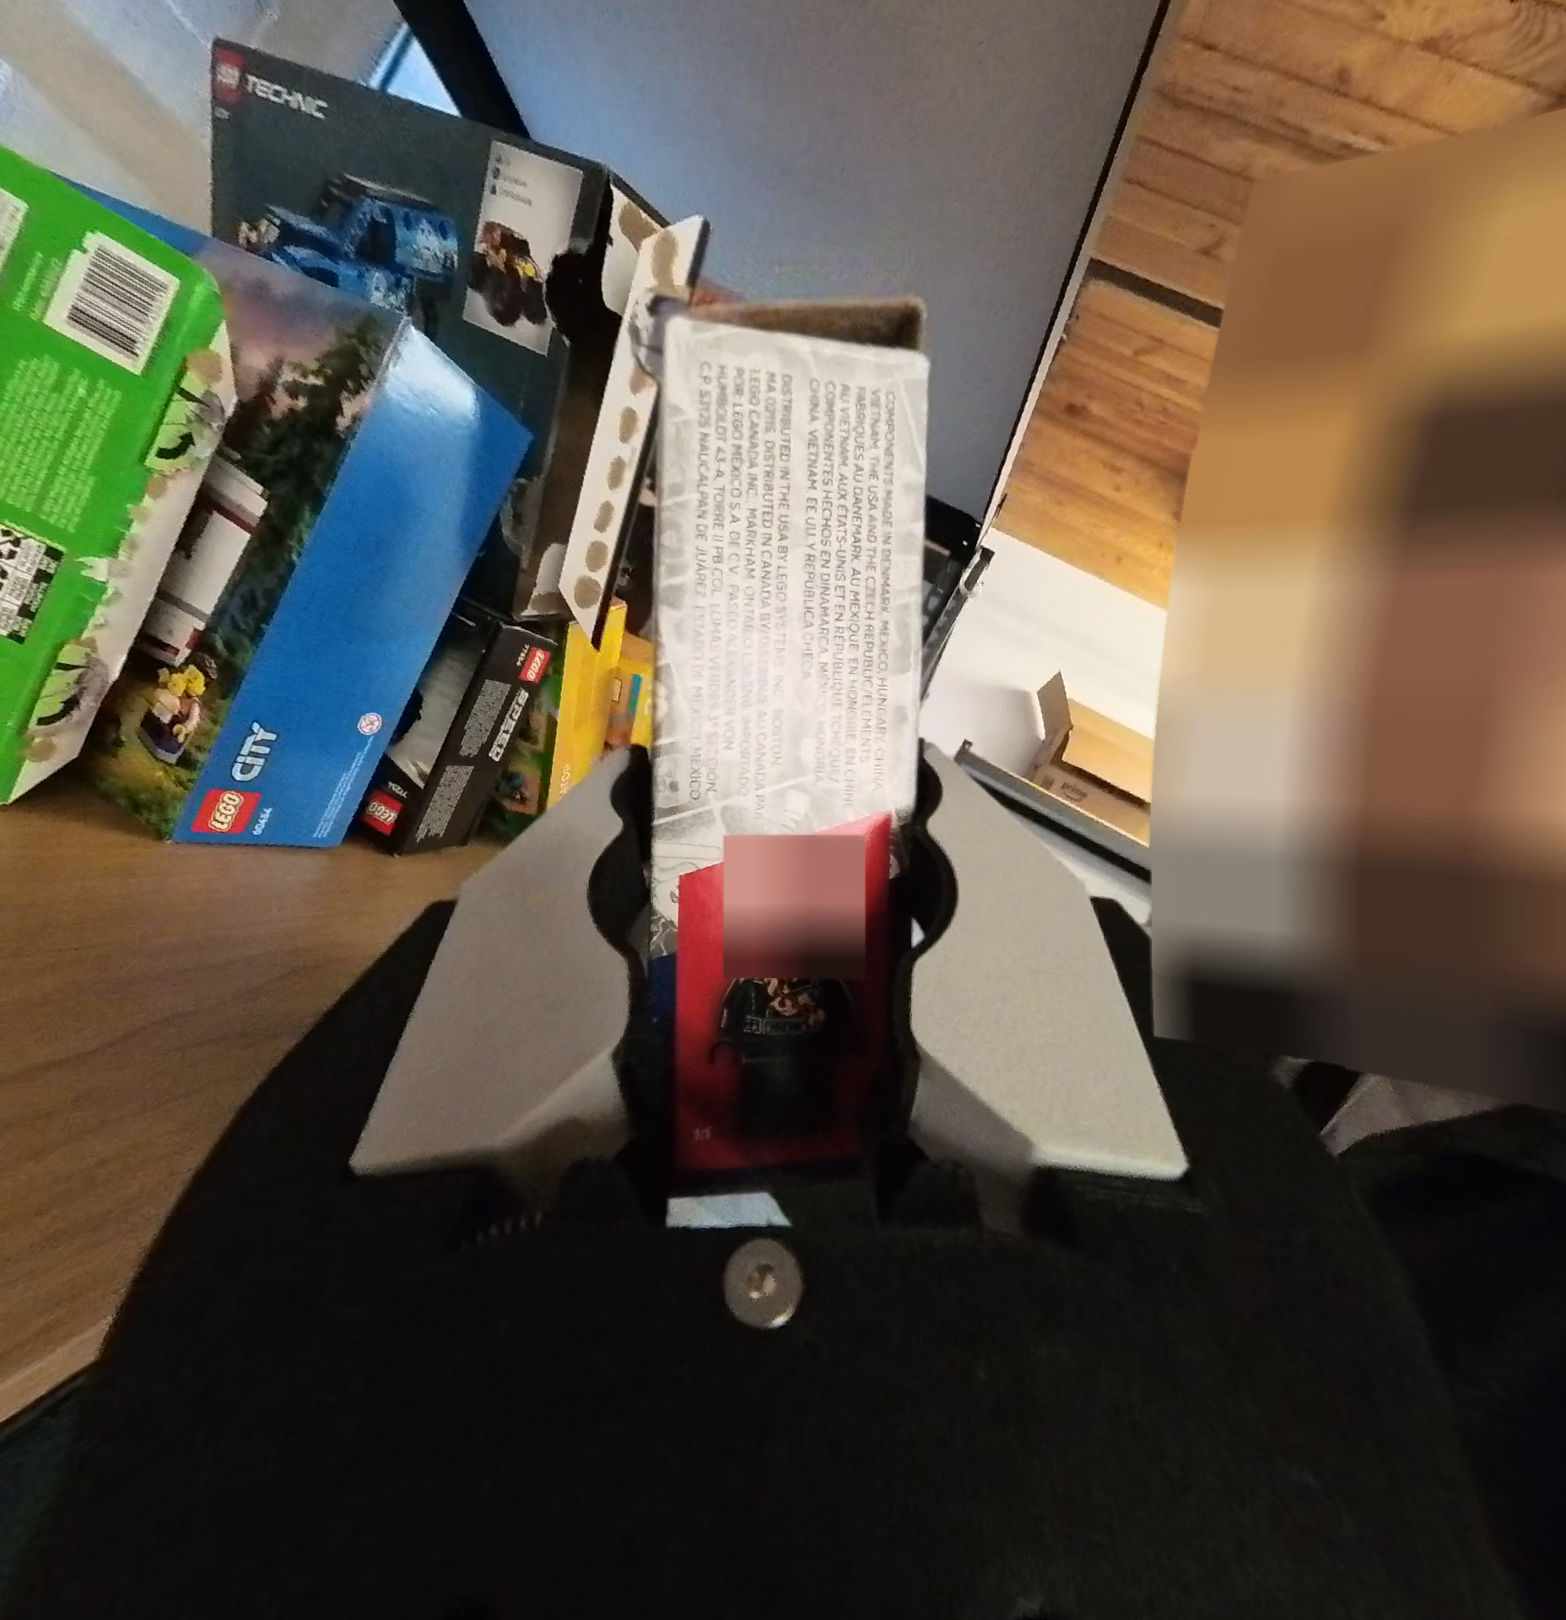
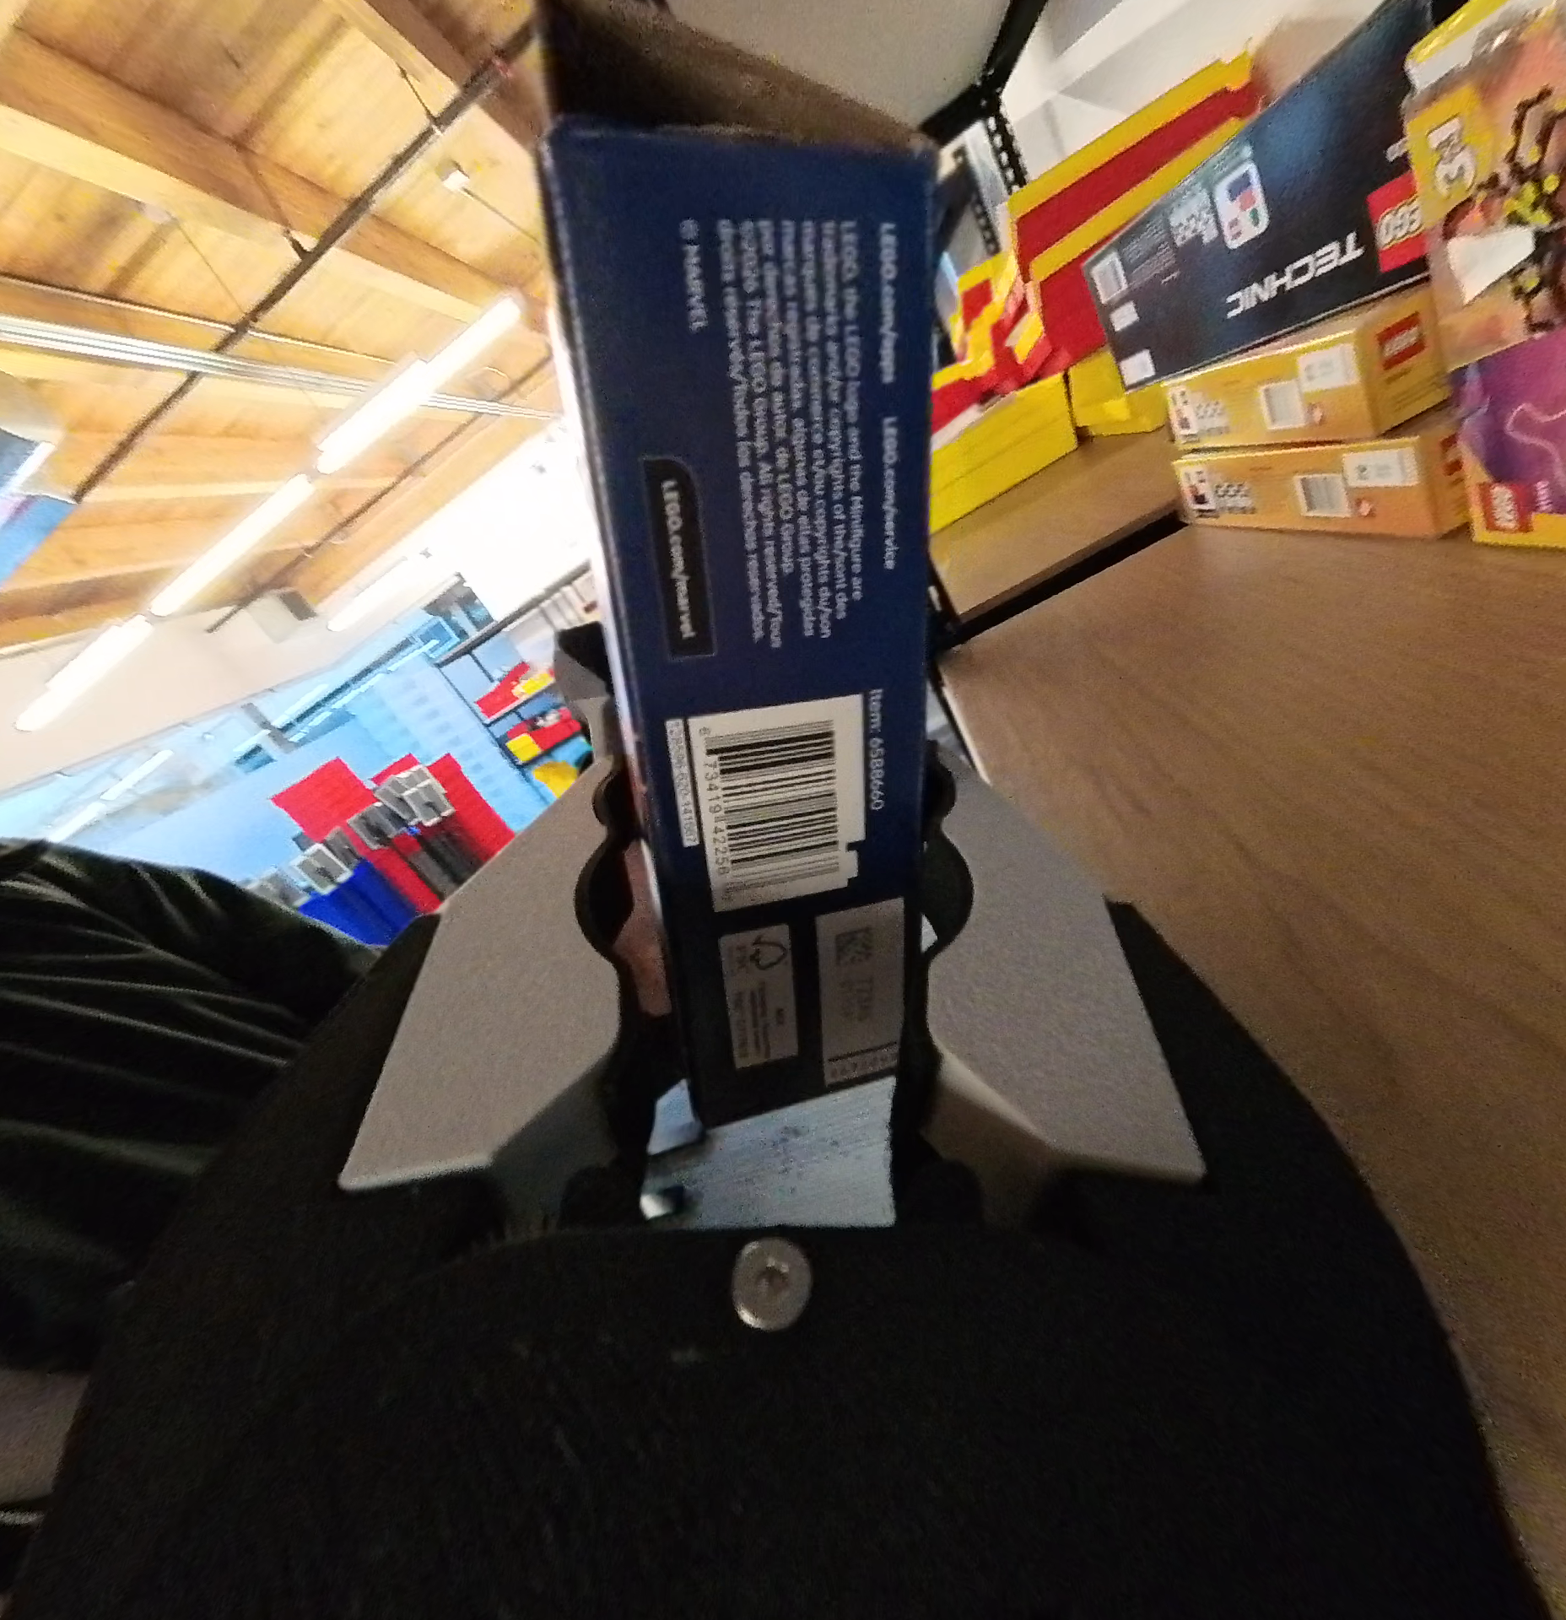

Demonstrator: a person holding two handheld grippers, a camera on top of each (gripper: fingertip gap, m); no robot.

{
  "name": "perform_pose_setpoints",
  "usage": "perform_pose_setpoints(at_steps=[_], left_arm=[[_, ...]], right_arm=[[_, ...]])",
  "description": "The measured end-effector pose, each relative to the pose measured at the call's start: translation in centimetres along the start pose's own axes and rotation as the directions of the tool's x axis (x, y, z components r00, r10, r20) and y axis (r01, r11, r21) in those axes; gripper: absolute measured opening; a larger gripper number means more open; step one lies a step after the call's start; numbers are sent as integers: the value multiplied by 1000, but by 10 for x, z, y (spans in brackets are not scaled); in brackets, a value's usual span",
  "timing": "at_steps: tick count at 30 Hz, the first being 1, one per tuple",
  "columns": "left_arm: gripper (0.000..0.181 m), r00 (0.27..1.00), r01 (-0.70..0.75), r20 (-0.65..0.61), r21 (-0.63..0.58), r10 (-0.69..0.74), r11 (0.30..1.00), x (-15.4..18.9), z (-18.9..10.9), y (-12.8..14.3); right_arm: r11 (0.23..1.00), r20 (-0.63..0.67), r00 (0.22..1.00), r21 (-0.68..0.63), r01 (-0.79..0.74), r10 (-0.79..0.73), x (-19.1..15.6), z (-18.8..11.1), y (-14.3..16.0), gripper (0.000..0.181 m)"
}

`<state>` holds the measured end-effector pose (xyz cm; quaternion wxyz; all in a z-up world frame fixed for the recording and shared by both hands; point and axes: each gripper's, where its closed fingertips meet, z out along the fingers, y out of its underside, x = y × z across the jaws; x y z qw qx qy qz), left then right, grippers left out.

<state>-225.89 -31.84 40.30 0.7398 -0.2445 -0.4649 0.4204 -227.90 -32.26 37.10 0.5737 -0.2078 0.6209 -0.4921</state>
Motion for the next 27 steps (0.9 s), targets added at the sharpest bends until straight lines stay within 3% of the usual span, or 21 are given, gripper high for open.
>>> perform_pose_setpoints(at_steps=[6,13,19,27], left_arm=[[59,1000,-9,13,-71,10,997,-2,7,13],[64,995,-96,17,-183,101,978,5,14,27],[61,965,-256,-13,-244,261,935,19,8,35],[63,974,-181,92,-240,208,954,10,-16,30]], right_arm=[[999,61,997,17,-41,39,2,-13,5,59],[992,84,990,55,113,-117,-4,-23,3,57],[962,163,949,105,253,-268,-19,-20,5,58],[990,207,969,60,125,-135,-12,7,21,58]])
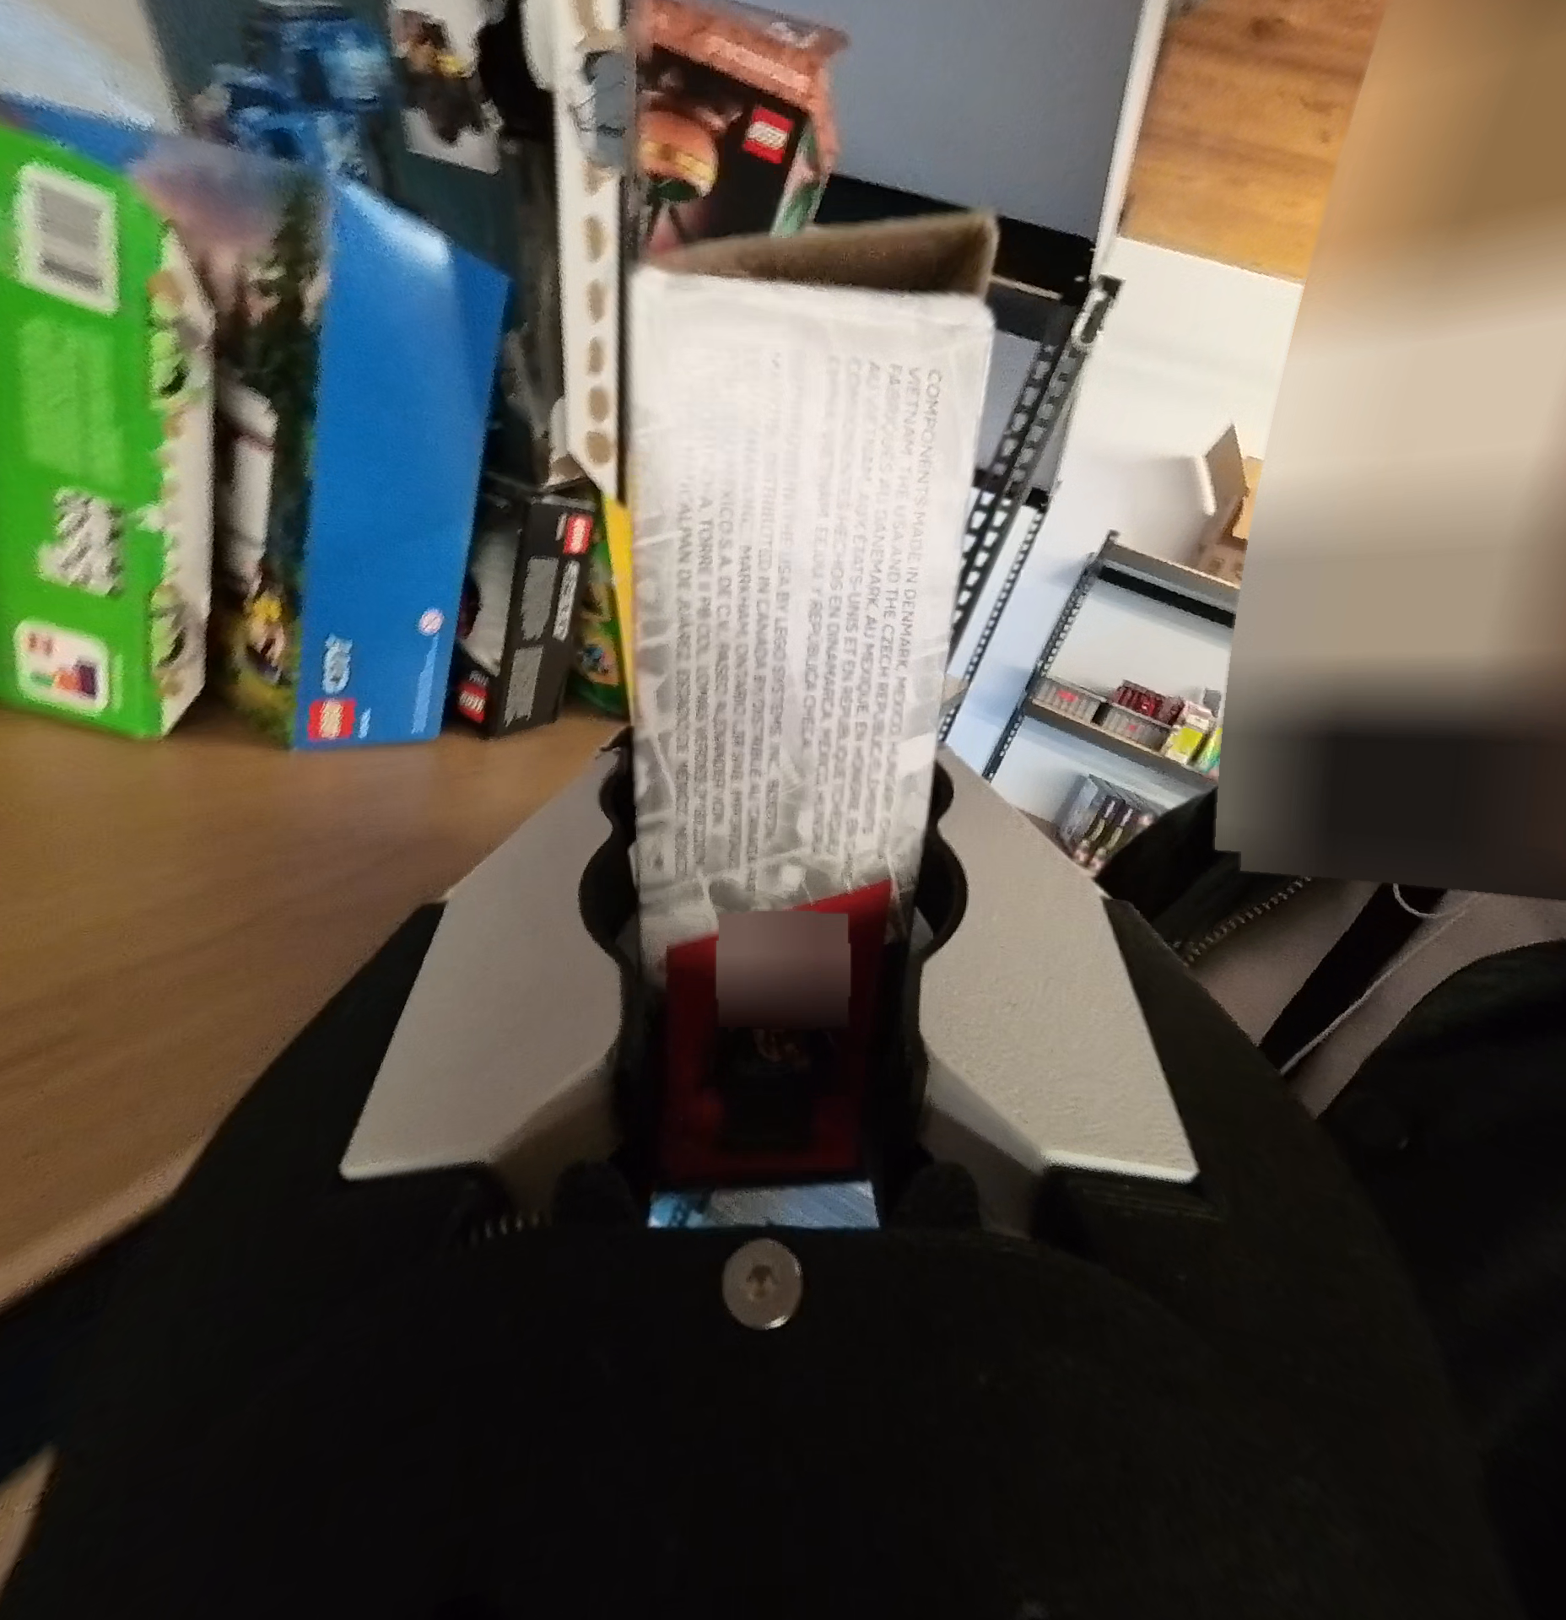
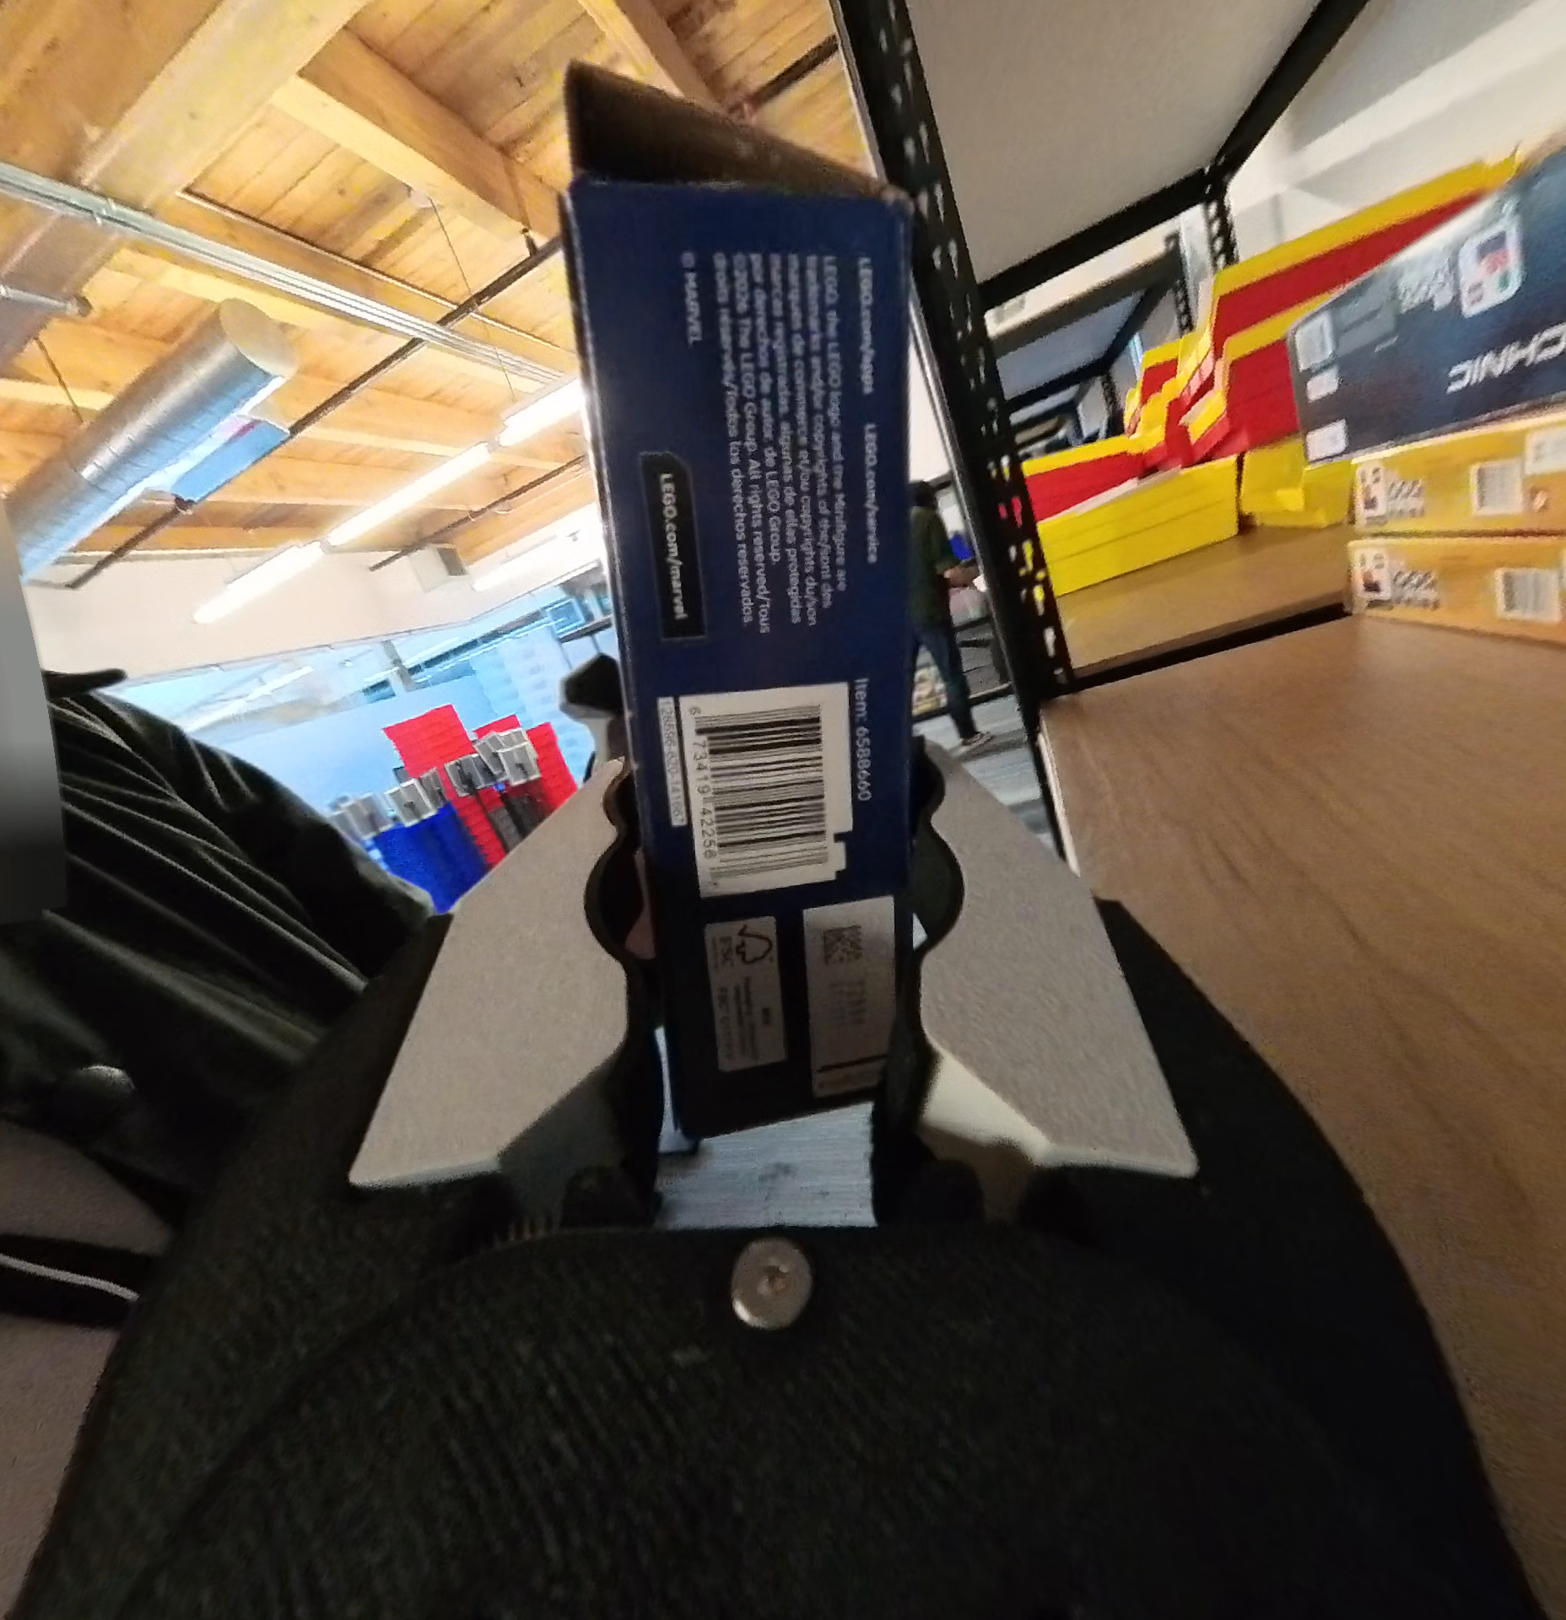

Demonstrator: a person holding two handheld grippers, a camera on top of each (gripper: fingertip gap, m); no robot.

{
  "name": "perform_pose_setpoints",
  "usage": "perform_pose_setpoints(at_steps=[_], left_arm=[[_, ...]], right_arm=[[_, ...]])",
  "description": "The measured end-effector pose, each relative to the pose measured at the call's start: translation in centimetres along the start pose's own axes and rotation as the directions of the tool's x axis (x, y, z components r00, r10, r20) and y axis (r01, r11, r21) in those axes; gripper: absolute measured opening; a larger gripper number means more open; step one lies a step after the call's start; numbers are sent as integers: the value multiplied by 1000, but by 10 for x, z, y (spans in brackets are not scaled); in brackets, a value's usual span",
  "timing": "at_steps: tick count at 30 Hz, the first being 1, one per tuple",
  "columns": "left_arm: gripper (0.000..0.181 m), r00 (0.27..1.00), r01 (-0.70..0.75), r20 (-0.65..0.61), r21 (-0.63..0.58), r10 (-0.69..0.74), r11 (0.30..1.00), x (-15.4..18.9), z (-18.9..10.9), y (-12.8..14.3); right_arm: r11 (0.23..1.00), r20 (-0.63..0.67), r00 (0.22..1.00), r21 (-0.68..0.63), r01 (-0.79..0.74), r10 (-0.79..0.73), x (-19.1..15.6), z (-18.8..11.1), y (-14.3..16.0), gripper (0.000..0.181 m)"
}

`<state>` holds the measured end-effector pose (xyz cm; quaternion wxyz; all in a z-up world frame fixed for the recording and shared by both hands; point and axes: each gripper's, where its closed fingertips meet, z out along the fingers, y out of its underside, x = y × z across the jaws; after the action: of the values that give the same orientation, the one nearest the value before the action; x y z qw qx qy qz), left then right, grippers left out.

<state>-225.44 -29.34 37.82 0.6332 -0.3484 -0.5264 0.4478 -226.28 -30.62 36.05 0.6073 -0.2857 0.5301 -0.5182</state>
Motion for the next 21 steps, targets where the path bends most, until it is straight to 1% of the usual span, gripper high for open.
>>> perform_pose_setpoints(at_steps=[2,3,5,8,9,10,11,12,14,16,19,21], left_arm=[[66,999,14,42,-39,-12,999,-3,-8,12],[68,997,20,70,-32,-18,999,-5,-15,13],[66,991,41,125,-11,-40,999,-6,-35,13],[65,975,95,197,49,-103,994,-6,-71,12],[65,968,125,208,82,-140,989,-4,-86,11],[65,961,150,216,123,-174,981,-2,-102,9],[65,952,164,232,169,-201,972,0,-119,7],[65,944,177,241,208,-226,962,3,-138,7],[64,933,189,250,268,-258,945,15,-174,7],[64,917,169,306,282,-256,944,27,-210,14],[64,887,145,386,292,-255,945,49,-266,23],[64,862,139,428,315,-271,939,65,-309,25]], right_arm=[[998,23,999,-46,-31,32,-1,16,16,59],[998,31,999,-41,-41,43,0,23,19,58],[996,67,995,-59,-71,75,-1,40,31,59],[993,121,989,-87,-76,86,-5,72,47,59],[995,126,991,-89,-38,49,-6,83,48,63],[997,113,994,-81,17,-8,-5,94,47,82],[993,100,992,-78,91,-83,-4,106,44,92],[981,96,981,-82,178,-170,-5,118,41,92],[932,135,930,-75,353,-342,-15,149,35,90],[875,250,861,-85,476,-444,-39,189,40,87],[793,431,739,-82,604,-518,-79,257,68,80],[760,554,663,-80,645,-504,-107,301,99,75]])
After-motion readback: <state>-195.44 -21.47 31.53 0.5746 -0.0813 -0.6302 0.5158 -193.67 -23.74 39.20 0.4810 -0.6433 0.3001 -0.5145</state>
